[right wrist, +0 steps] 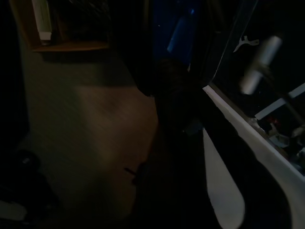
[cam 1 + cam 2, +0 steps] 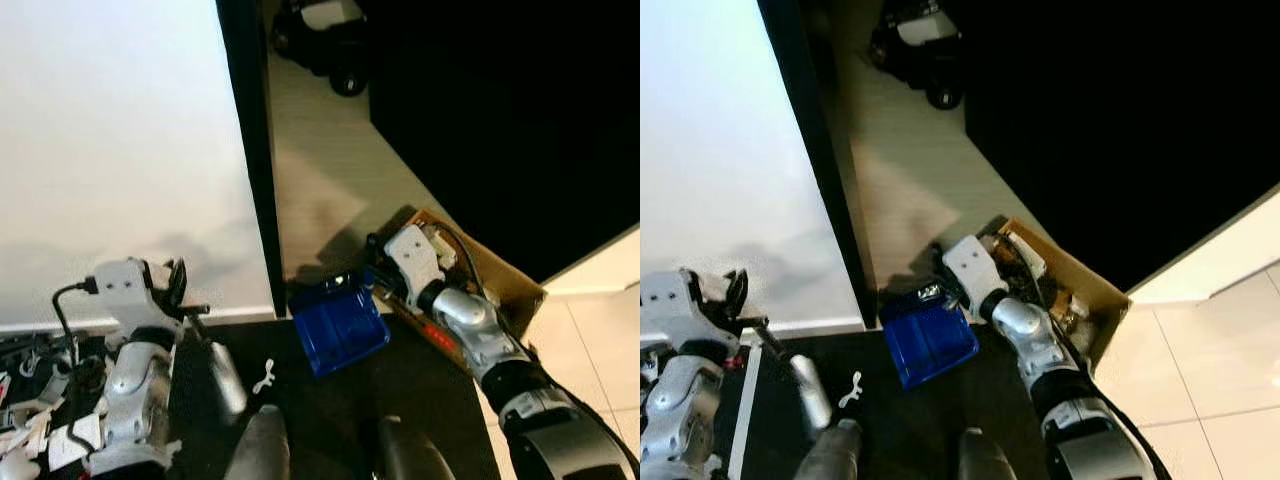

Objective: Sweep floor

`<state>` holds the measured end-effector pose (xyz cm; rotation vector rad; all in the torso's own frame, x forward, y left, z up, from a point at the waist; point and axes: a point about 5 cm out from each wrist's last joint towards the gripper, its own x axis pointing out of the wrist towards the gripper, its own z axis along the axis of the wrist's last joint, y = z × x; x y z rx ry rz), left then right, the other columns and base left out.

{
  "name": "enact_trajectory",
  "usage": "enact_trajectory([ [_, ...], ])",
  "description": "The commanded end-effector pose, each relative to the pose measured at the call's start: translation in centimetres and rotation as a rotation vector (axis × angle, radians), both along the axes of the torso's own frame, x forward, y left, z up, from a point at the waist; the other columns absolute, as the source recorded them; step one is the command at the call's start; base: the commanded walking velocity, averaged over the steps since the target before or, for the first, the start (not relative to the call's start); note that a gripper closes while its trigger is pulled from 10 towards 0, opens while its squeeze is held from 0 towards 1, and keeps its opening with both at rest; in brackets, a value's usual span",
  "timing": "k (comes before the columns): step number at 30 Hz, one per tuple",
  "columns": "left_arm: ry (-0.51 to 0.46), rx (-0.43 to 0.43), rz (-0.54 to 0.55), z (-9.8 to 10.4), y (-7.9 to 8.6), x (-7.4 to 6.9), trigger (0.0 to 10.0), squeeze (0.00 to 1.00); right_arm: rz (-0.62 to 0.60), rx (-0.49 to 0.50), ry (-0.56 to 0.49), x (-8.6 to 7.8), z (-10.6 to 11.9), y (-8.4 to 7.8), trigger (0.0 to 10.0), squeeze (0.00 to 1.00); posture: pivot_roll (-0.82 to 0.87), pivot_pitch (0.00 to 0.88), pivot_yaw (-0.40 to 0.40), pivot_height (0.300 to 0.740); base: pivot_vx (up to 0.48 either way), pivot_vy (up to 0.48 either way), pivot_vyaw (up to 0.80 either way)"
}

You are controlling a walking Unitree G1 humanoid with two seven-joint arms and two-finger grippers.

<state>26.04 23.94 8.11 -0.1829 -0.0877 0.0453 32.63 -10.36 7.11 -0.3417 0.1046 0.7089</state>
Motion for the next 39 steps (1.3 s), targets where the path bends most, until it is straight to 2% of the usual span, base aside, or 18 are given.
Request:
enact_trajectory([
  [1, -0.047, -0.136, -0.042, 0.2, -2.0, 1.0, 10.0, 0.0, 0.036, -0.03, 0.104, -1.1, -2.0, 0.3, 10.0, 0.0, 0.11, 0.197, -0.109, 0.74, 0.0, 0.0, 0.0],
  [3, -0.061, -0.159, -0.046, 0.4, -2.4, 1.5, 10.0, 0.0, 0.04, -0.026, 0.107, -1.1, -1.9, 0.4, 10.0, 0.0, 0.1, 0.198, -0.112, 0.74, 0.0, 0.0, 0.0],
  [7, -0.147, -0.284, -0.049, 2.0, -3.7, 4.2, 10.0, 0.0, 0.063, 0.029, 0.145, -1.2, -1.7, 1.0, 10.0, 0.0, 0.09, 0.2, -0.123, 0.74, 0.0, 0.0, 0.0],
  [12, -0.238, -0.378, -0.063, 4.3, -4.2, 5.4, 10.0, 0.0, 0.052, 0.075, 0.166, -1.1, -1.6, 0.9, 10.0, 0.0, 0.09, 0.197, -0.122, 0.74, 0.0, 0.0, 0.0],
  [17, -0.286, -0.383, -0.083, 5.5, -3.9, 5.4, 10.0, 0.0, 0.047, 0.081, 0.168, -1.0, -1.5, 0.9, 10.0, 0.0, 0.1, 0.195, -0.113, 0.74, 0.0, 0.0, 0.0],
  [18, -0.297, -0.354, -0.093, 5.9, -3.5, 5.1, 10.0, 0.0, 0.045, 0.081, 0.168, -1.1, -1.6, 0.9, 10.0, 0.0, 0.1, 0.195, -0.108, 0.74, 0.0, 0.0, 0.0],
  [20, -0.292, -0.21, -0.137, 6.4, -2.9, 4.0, 10.0, 0.0, 0.042, 0.082, 0.171, -1.3, -1.8, 0.8, 10.0, 0.0, 0.11, 0.195, -0.096, 0.74, 0.0, 0.0, 0.0],
  [22, -0.242, -0.048, -0.195, 6.4, -2.0, 2.1, 10.0, 0.0, 0.037, 0.088, 0.178, -1.5, -2.0, 0.7, 10.0, 0.0, 0.12, 0.198, -0.084, 0.74, 0.0, 0.0, 0.0],
  [23, -0.242, -0.048, -0.195, 6.4, -2.0, 2.1, 10.0, 0.0, 0.037, 0.088, 0.178, -1.5, -2.0, 0.7, 10.0, 0.0, 0.12, 0.198, -0.084, 0.74, 0.0, 0.0, 0.0],
  [24, -0.225, -0.006, -0.213, 6.4, -1.7, 1.4, 10.0, 0.0, 0.035, 0.09, 0.18, -1.6, -2.0, 0.7, 10.0, 0.0, 0.12, 0.198, -0.084, 0.74, 0.0, 0.0, 0.0],
  [25, -0.206, 0.028, -0.216, 6.9, -0.7, -0.2, 10.0, 0.0, 0.032, 0.09, 0.184, -1.7, -2.2, 0.6, 10.0, 0.0, 0.14, 0.198, -0.075, 0.74, 0.0, 0.0, 0.0],
  [26, -0.206, 0.028, -0.216, 6.9, -0.7, -0.2, 10.0, 0.0, 0.032, 0.09, 0.184, -1.7, -2.2, 0.6, 10.0, 0.0, 0.14, 0.198, -0.075, 0.74, 0.0, 0.0, 0.0],
  [28, -0.186, 0.073, -0.208, 7.6, 0.4, -1.7, 10.0, 0.0, 0.029, 0.086, 0.191, -1.9, -2.5, 0.4, 10.0, 0.0, 0.15, 0.199, -0.073, 0.74, 0.0, 0.0, 0.0],
  [29, -0.186, 0.073, -0.208, 7.6, 0.4, -1.7, 10.0, 0.0, 0.029, 0.086, 0.191, -1.9, -2.5, 0.4, 10.0, 0.0, 0.15, 0.199, -0.073, 0.74, 0.0, 0.0, 0.0],
  [30, -0.144, 0.141, -0.2, 8.0, 1.0, -2.8, 10.0, 0.0, 0.028, 0.08, 0.197, -2.0, -2.7, 0.3, 10.0, 0.0, 0.16, 0.199, -0.074, 0.74, 0.0, 0.0, 0.0],
  [32, -0.111, 0.164, -0.189, 8.0, 1.3, -3.4, 10.0, 0.0, 0.03, 0.075, 0.2, -2.0, -2.7, 0.3, 10.0, 0.0, 0.17, 0.197, -0.078, 0.74, 0.0, 0.0, 0.0],
  [34, -0.1, 0.166, -0.183, 7.9, 1.3, -3.6, 10.0, 0.0, 0.031, 0.073, 0.201, -2.0, -2.7, 0.3, 10.0, 0.0, 0.17, 0.197, -0.078, 0.74, 0.0, 0.0, 0.0],
  [39, -0.016, 0.151, -0.128, 5.6, 0.6, -3.7, 10.0, 0.0, 0.039, 0.061, 0.201, -1.9, -2.7, 0.4, 10.0, 0.0, 0.17, 0.198, -0.082, 0.74, 0.0, 0.0, 0.0],
])
